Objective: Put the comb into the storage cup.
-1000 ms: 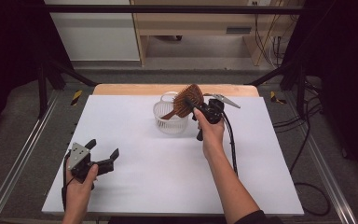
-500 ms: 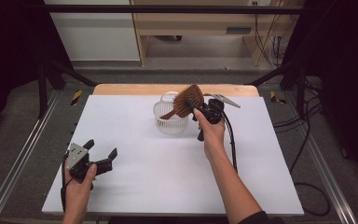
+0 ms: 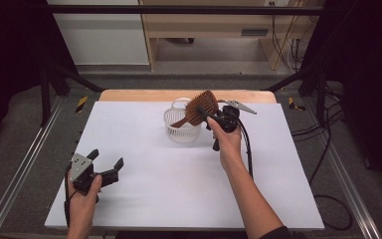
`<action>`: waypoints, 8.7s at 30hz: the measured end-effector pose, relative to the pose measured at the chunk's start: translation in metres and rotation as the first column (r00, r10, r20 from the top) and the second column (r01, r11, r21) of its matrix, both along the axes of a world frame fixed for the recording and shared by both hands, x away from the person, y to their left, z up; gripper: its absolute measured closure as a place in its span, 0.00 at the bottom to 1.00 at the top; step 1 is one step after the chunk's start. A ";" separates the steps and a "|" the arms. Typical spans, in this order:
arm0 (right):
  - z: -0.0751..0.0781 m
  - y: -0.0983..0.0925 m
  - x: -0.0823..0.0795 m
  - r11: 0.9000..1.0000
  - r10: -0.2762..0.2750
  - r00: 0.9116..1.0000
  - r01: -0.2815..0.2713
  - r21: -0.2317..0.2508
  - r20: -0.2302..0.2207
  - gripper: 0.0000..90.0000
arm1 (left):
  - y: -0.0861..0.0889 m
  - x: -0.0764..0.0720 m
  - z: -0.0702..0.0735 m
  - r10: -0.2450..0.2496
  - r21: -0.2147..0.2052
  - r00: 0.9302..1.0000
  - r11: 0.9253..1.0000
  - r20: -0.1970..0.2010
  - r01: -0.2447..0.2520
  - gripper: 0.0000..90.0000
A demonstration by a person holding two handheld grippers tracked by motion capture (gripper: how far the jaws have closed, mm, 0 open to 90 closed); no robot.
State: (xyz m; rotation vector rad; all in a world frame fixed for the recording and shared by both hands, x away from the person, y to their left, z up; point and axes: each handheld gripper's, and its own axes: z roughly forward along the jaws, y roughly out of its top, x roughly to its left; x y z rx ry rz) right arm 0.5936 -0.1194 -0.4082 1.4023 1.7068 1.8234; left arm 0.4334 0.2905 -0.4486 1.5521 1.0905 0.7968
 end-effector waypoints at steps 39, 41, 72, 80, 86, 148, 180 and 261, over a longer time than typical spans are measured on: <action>0.006 0.000 -0.001 0.994 -0.002 1.000 0.001 -0.109 -0.012 0.36 | 0.001 -0.001 0.003 -0.006 -0.004 1.000 1.000 0.015 0.006 0.04; 0.006 0.001 0.000 0.993 -0.002 1.000 0.001 -0.114 -0.011 0.36 | 0.001 -0.001 0.004 -0.005 -0.006 1.000 1.000 0.016 0.006 0.04; 0.008 0.001 -0.003 0.977 -0.013 0.999 0.004 -0.213 -0.045 0.06 | 0.005 -0.002 0.005 0.007 -0.016 1.000 1.000 0.026 -0.007 0.04; 0.009 -0.003 -0.005 0.971 -0.018 0.999 0.007 -0.238 -0.042 0.07 | 0.006 -0.002 0.006 0.009 -0.018 1.000 1.000 0.028 -0.008 0.04; 0.010 -0.005 -0.007 0.968 -0.012 0.999 0.003 -0.251 -0.034 0.07 | 0.006 -0.002 0.006 0.008 -0.024 1.000 1.000 0.027 -0.007 0.04; 0.028 -0.044 -0.032 0.966 -0.046 0.998 0.057 -0.252 0.049 0.07 | 0.011 0.000 0.005 0.021 -0.039 1.000 0.999 0.020 -0.021 0.02; 0.035 -0.073 -0.063 0.956 -0.123 0.973 0.170 -0.239 0.197 0.04 | 0.021 0.000 0.005 0.041 -0.055 0.999 0.998 0.026 -0.039 0.02; 0.004 -0.150 -0.137 0.931 -0.182 0.950 0.250 -0.266 0.254 0.04 | 0.030 -0.016 0.014 -0.040 -0.017 0.995 0.999 0.087 0.041 0.02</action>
